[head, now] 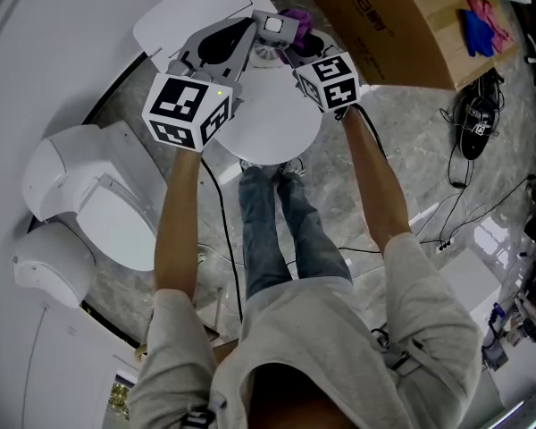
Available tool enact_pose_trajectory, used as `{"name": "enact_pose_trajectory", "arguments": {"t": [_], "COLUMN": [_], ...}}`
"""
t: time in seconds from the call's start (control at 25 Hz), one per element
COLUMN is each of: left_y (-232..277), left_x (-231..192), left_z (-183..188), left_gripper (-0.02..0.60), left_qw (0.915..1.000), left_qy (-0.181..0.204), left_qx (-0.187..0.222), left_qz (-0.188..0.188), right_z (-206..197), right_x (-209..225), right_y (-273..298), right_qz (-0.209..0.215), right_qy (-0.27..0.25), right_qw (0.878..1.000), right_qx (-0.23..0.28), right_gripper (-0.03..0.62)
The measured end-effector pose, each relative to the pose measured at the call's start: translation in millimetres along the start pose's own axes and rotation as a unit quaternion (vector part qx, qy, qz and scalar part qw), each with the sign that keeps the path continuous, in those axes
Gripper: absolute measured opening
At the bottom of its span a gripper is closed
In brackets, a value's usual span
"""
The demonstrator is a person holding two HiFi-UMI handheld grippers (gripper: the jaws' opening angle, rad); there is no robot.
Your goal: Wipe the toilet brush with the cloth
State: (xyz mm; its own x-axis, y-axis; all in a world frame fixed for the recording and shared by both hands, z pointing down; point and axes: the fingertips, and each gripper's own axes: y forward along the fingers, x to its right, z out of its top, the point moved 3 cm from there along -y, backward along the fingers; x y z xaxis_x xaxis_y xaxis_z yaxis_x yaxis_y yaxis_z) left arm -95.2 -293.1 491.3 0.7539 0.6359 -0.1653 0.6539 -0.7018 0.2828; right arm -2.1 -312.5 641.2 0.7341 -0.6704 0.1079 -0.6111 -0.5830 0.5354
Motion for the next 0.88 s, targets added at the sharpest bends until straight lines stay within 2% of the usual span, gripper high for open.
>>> {"name": "enact_pose_trajectory", "arguments": {"t": [0.36,0.88], "left_y": [0.3,-0.7], "left_x": [1.1,0.9], "left_z": [0.4,1.3], "left_gripper": [0.018,0.018], "left_qw": [1.0,0.9999], "left_qy": [-0.003,-0.009], "left_qx": [0.008,0.014], "left_qz": [0.001,-0.001], "right_z": [-25.7,-85.7], "right_x": [1.1,3.4], "right_y": [17.1,48.0], "right_qz": [0.006,0.007], "right_qy": [0.007,0.041], "right_qw": [0.999,0.993], "right_qx": [-0.035,-0.112], "right_gripper": [0.123,0.123]}}
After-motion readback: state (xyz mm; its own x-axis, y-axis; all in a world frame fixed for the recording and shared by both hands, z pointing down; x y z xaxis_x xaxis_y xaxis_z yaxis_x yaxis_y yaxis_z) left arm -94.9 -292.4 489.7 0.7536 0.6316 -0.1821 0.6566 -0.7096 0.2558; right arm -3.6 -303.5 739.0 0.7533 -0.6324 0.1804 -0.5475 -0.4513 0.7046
